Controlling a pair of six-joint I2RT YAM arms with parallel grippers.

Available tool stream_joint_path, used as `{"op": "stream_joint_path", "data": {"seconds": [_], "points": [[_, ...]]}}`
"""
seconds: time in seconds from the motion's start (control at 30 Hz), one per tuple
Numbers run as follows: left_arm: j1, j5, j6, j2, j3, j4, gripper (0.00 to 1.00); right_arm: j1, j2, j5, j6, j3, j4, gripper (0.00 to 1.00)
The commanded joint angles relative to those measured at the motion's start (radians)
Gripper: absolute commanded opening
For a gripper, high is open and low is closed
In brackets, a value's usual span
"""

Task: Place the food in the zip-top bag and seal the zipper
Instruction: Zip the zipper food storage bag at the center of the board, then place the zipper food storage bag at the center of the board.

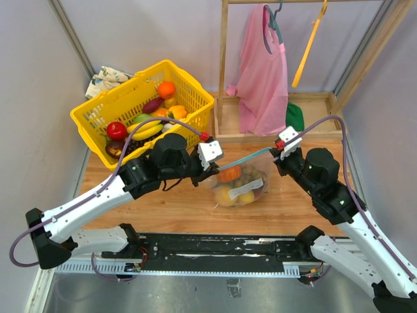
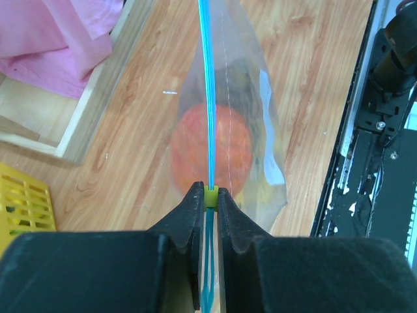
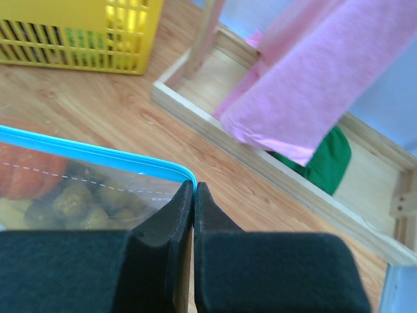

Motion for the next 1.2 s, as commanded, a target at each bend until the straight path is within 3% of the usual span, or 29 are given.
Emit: {"op": "stream_joint_path", "data": {"seconds": [0.0,0.3,0.6,0.8,1.0,1.07,1.17], "points": [[0.0,-0.04,-0.008,-0.044,-0.021,-0.045,0.0,-0.01,-0.023,0.267,0.016,-0.016,0.025,0.01],[0.0,-0.087,-0.016,-0.061,-0.062,-0.047,0.0,-0.023,-0.02,0.459,0.068,-0.026,0.013,0.01],[0.002,-0.15,-0.022,-0.058,-0.084,-0.038,0.0,-0.05,0.003,0.477,0.121,-0.033,0.02,0.01],[0.002,-0.158,-0.041,-0.056,-0.116,0.003,0.0,-0.068,0.023,0.355,0.128,-0.051,0.038,0.01],[0.002,-0.173,-0.117,0.027,-0.156,0.158,0.0,-0.069,0.112,0.236,0.204,-0.06,0.057,0.01],[0.002,-0.199,-0.14,0.037,-0.169,0.188,0.0,-0.069,0.119,0.23,0.231,-0.078,0.077,0.08],[0.002,-0.25,-0.181,0.042,-0.195,0.218,0.0,-0.069,0.126,0.204,0.257,-0.091,0.093,0.28]]}}
